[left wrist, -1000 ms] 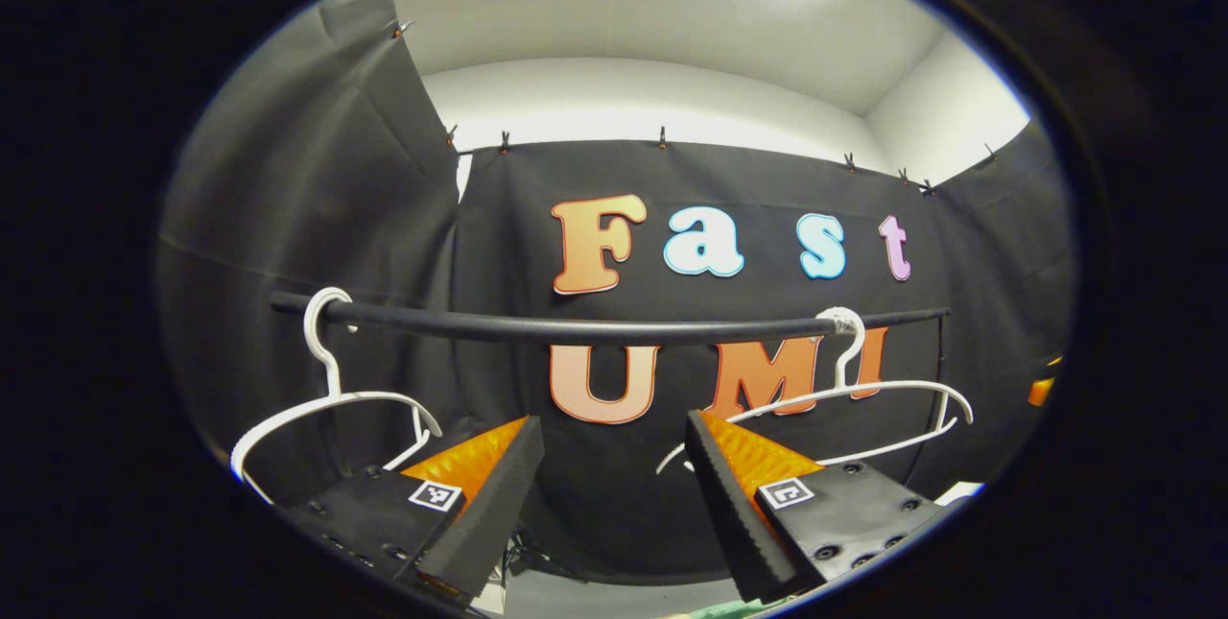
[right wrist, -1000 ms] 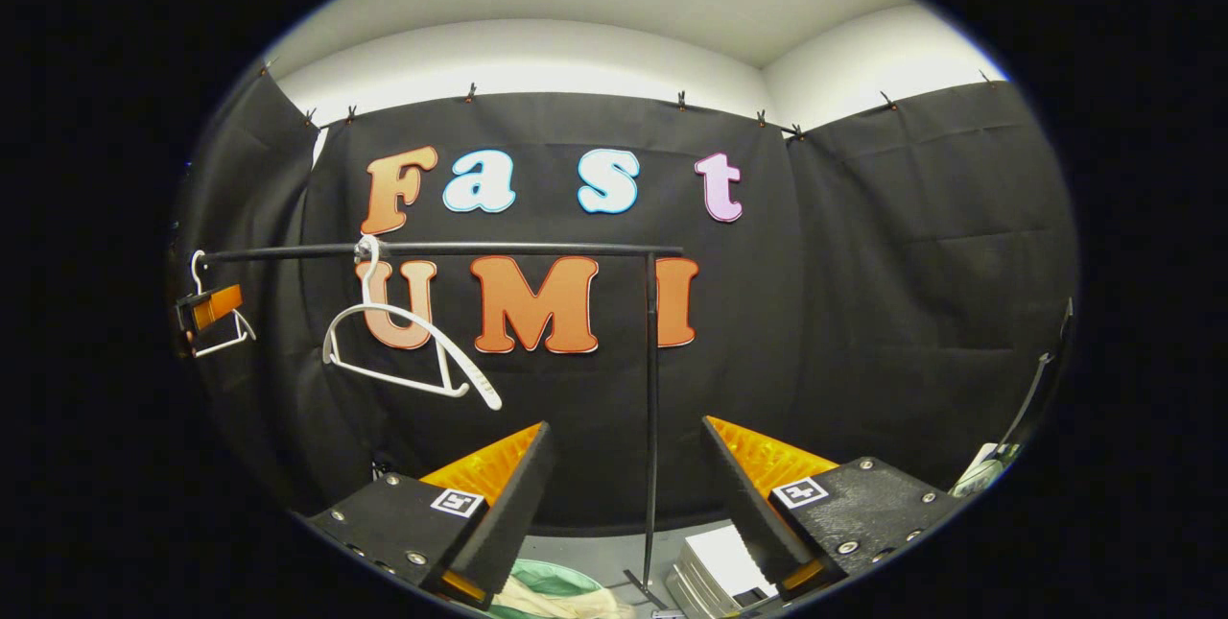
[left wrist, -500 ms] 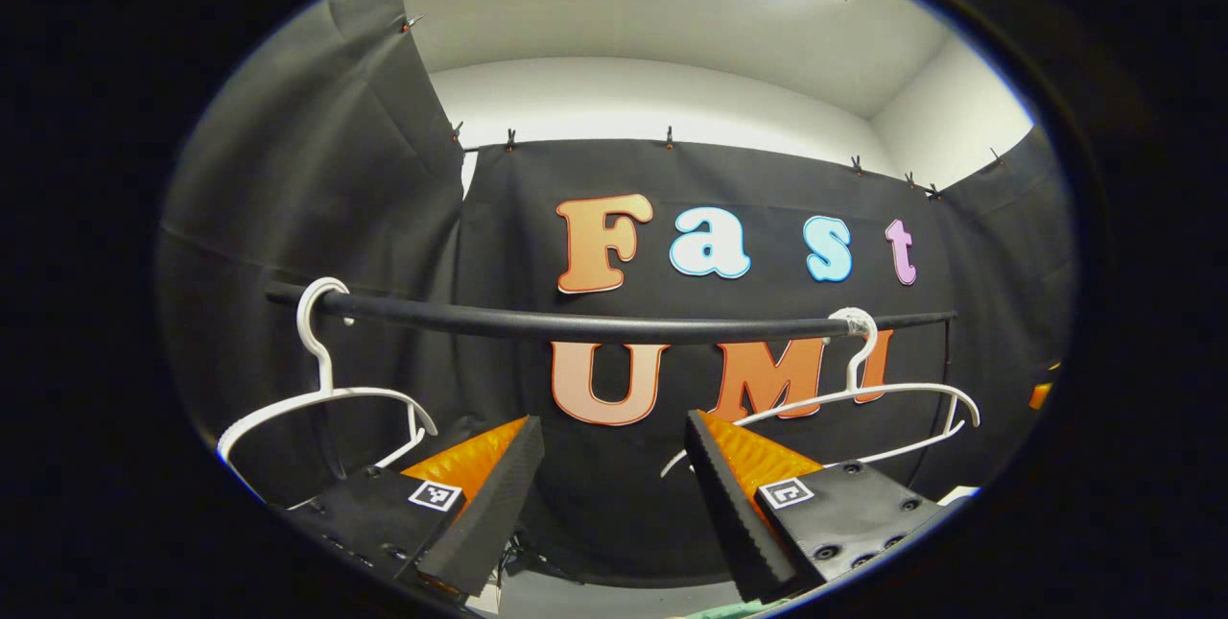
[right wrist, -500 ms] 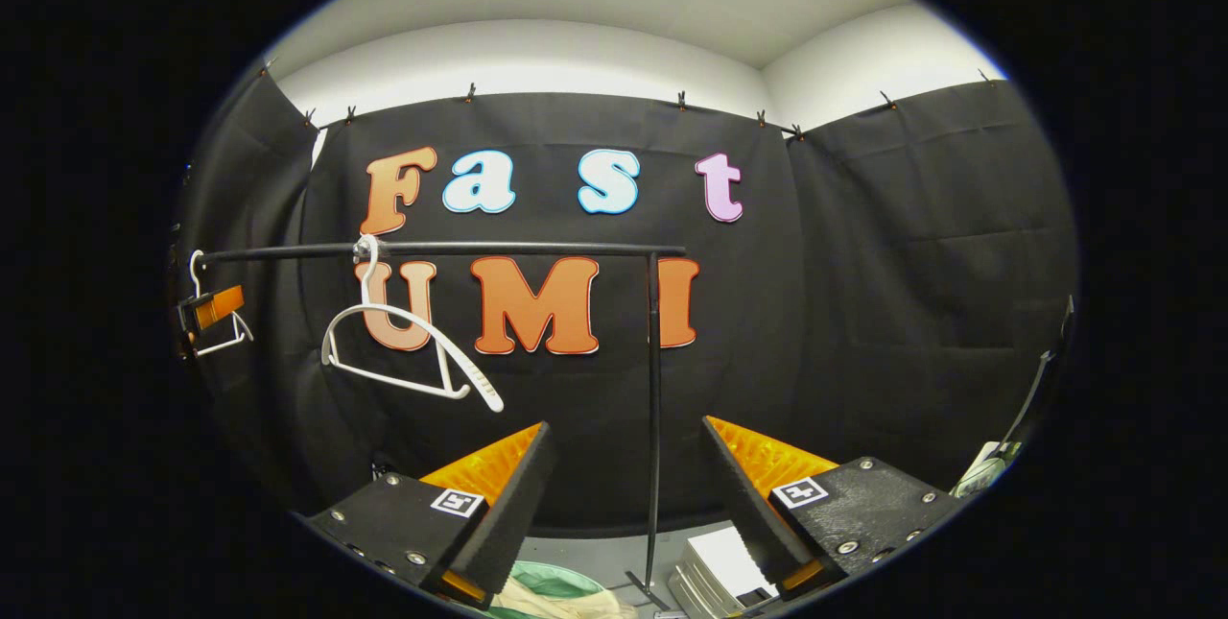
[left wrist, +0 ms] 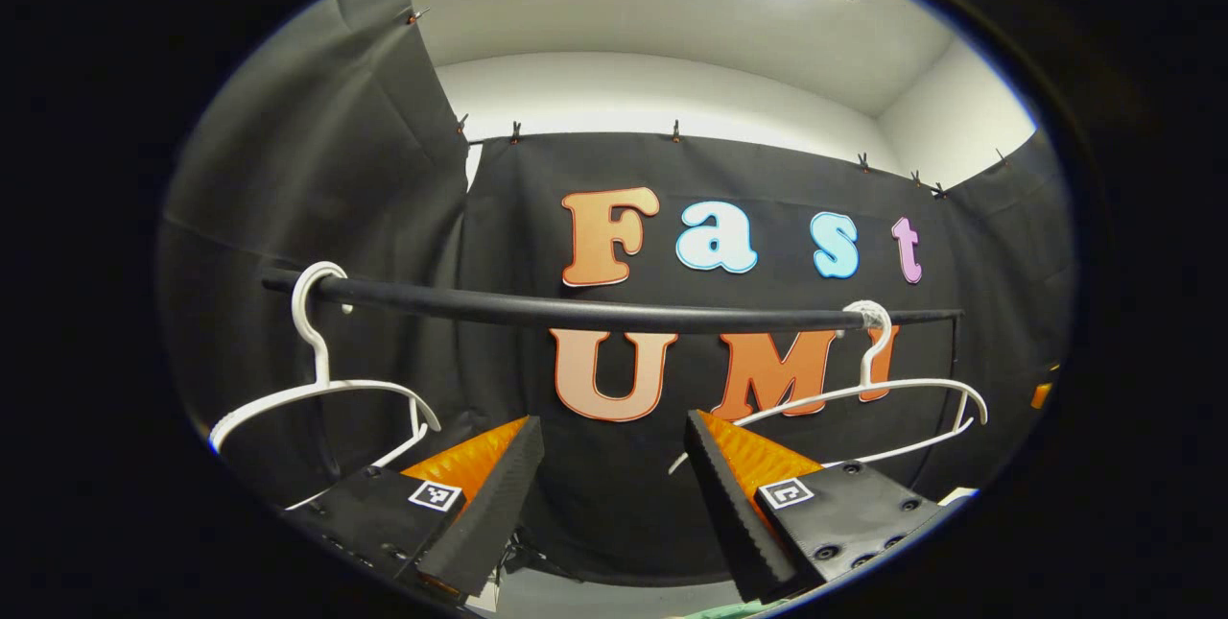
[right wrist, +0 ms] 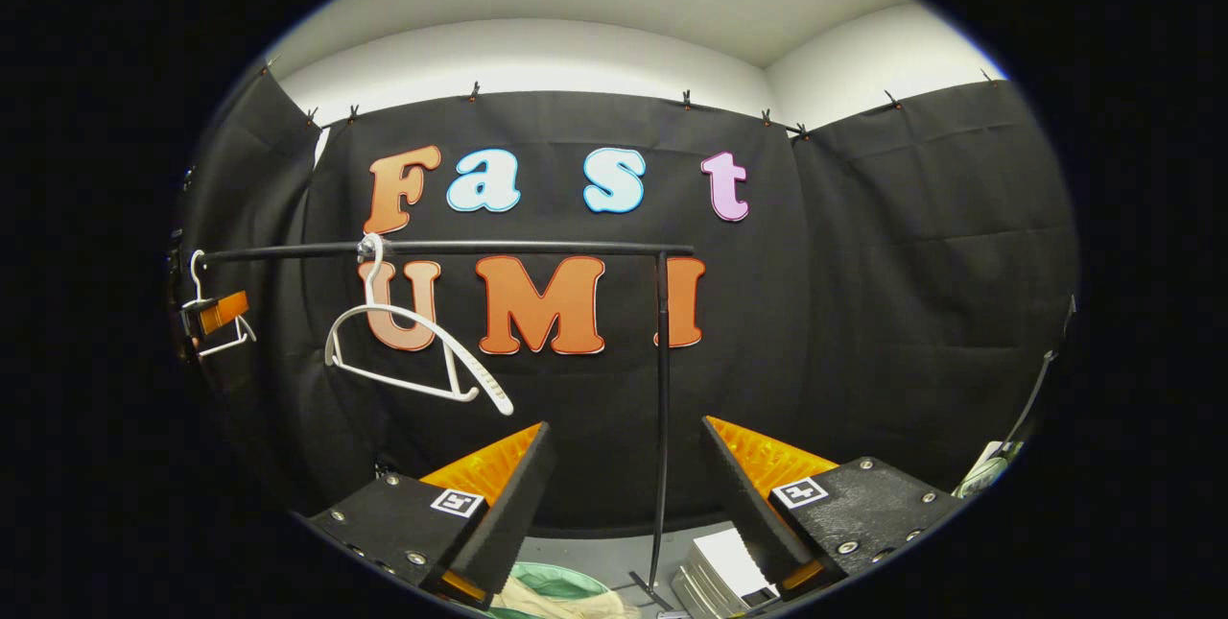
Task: Grasp the clothes on the hanger with both hands and then place them into the laundry hamper below.
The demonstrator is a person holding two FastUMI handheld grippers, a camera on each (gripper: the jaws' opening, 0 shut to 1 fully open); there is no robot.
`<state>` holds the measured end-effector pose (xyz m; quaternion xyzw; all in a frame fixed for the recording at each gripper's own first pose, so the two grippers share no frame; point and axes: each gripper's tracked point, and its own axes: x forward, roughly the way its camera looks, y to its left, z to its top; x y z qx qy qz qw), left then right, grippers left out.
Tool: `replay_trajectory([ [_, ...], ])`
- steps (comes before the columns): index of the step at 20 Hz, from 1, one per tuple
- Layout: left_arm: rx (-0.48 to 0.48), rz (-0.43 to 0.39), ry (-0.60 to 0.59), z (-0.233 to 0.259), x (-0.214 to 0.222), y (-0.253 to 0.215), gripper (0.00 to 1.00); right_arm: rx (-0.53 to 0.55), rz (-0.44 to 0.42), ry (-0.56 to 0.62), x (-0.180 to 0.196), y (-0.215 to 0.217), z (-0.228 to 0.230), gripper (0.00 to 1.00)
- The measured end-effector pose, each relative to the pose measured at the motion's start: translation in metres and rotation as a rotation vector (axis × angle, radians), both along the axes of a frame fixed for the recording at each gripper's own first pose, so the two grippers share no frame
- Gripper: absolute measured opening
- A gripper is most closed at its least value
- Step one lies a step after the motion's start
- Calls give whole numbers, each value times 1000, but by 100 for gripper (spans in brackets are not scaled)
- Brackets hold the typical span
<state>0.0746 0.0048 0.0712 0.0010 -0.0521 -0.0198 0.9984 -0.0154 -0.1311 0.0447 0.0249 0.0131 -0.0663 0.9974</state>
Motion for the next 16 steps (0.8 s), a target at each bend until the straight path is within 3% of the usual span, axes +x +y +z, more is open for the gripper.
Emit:
replay_trajectory([
  [5,-5,8,-21,2,2,6,94,3,1,5,4,5,-5,94],
  [6,-3,10,-20,1,3,7,94,5,2,5,3,7,-5,83],
  [8,-5,7,-15,0,3,6,94,9,3,8,4,8,-7,83],
  [9,-6,6,-11,-1,4,6,94,11,4,11,4,8,-9,94],
  [10,-5,7,-8,-3,6,6,94,12,4,13,6,9,-10,93],
  [11,-4,7,-7,-3,7,5,94,12,3,14,5,8,-11,83],
  [13,-3,4,-4,-5,7,3,94,15,6,15,5,10,-13,83],
  [14,-2,5,-3,-5,7,4,94,18,6,14,4,9,-12,93],
  [16,5,13,-6,-5,7,4,94,21,3,12,6,8,-13,93],
])
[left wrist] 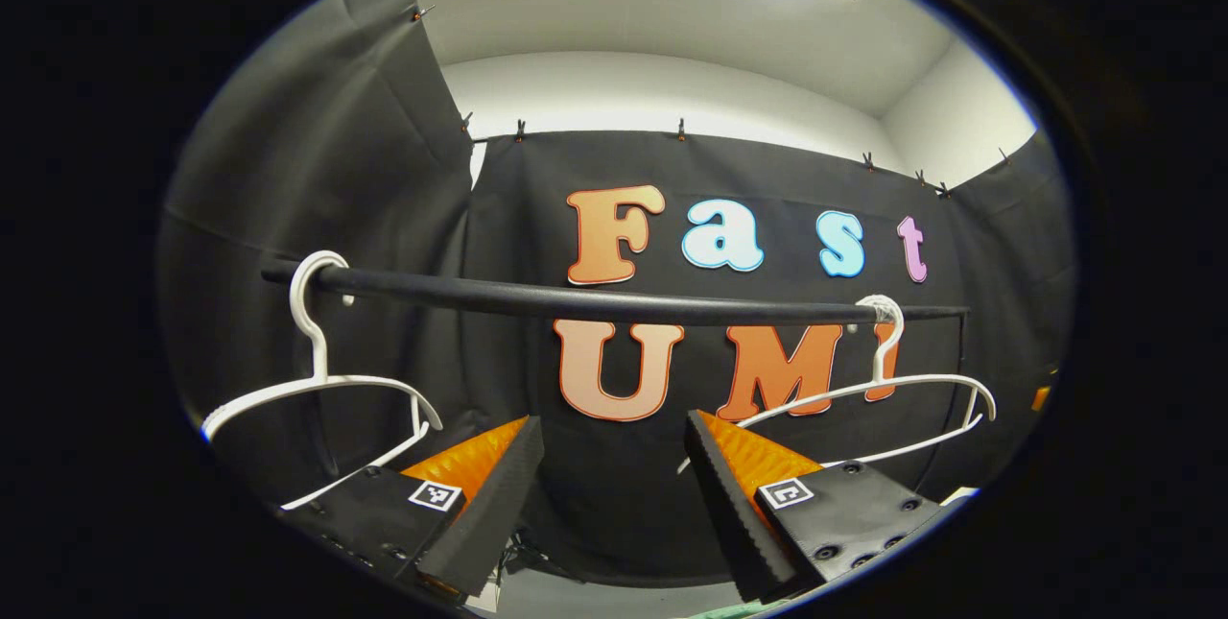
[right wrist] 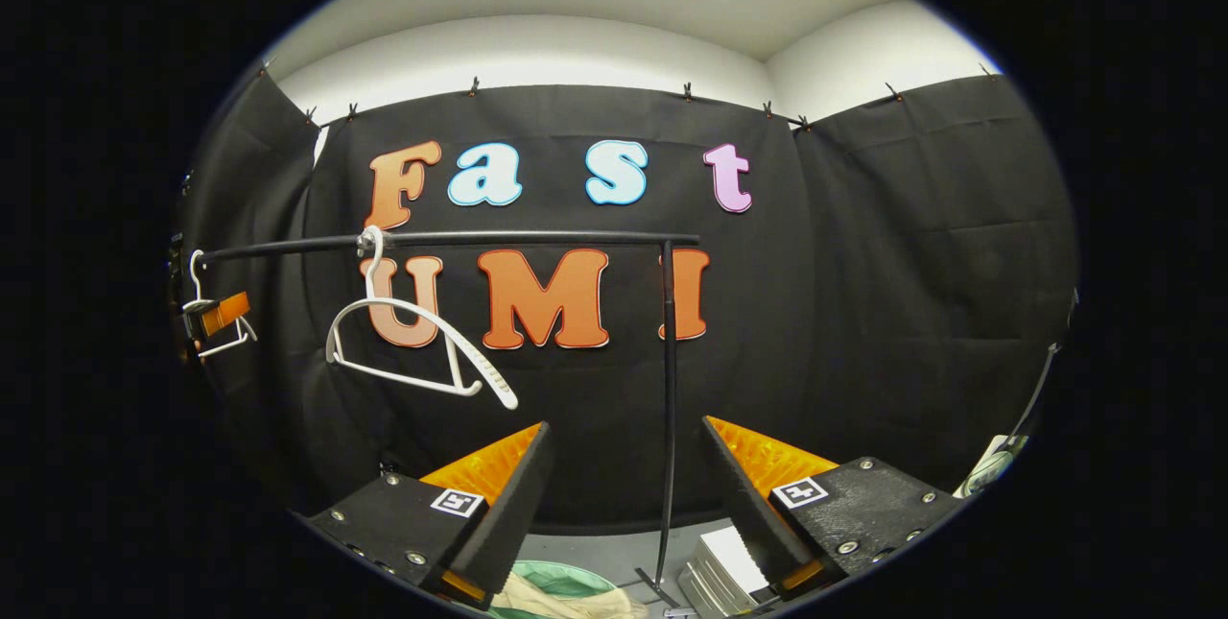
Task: Grasp the clothes on the hanger with both hands and then place them into the laundry hamper below.
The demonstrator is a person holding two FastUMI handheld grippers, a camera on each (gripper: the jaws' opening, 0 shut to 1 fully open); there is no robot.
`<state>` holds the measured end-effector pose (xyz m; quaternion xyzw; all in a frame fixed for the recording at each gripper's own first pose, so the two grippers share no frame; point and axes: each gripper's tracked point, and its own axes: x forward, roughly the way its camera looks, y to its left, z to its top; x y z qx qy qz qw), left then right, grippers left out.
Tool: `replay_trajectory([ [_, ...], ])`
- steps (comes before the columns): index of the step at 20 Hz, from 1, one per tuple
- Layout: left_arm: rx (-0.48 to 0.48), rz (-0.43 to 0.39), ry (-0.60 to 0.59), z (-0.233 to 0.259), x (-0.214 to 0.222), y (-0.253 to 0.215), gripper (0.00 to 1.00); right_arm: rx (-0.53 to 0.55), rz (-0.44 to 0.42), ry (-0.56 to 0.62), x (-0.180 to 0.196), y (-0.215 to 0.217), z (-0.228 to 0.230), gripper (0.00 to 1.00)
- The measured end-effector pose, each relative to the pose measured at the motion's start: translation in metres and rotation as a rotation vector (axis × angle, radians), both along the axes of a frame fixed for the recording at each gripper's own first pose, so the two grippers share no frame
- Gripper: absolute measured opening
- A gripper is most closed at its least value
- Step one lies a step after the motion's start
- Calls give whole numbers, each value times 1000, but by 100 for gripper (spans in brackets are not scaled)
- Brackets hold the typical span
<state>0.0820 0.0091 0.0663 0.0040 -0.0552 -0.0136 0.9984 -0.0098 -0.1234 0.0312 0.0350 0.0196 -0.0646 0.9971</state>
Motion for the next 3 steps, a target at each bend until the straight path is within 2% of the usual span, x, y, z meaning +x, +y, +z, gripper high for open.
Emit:
replay_trajectory([
  [3,0,4,-5,-1,0,0,96,6,2,-3,-1,-1,-2,93],
])
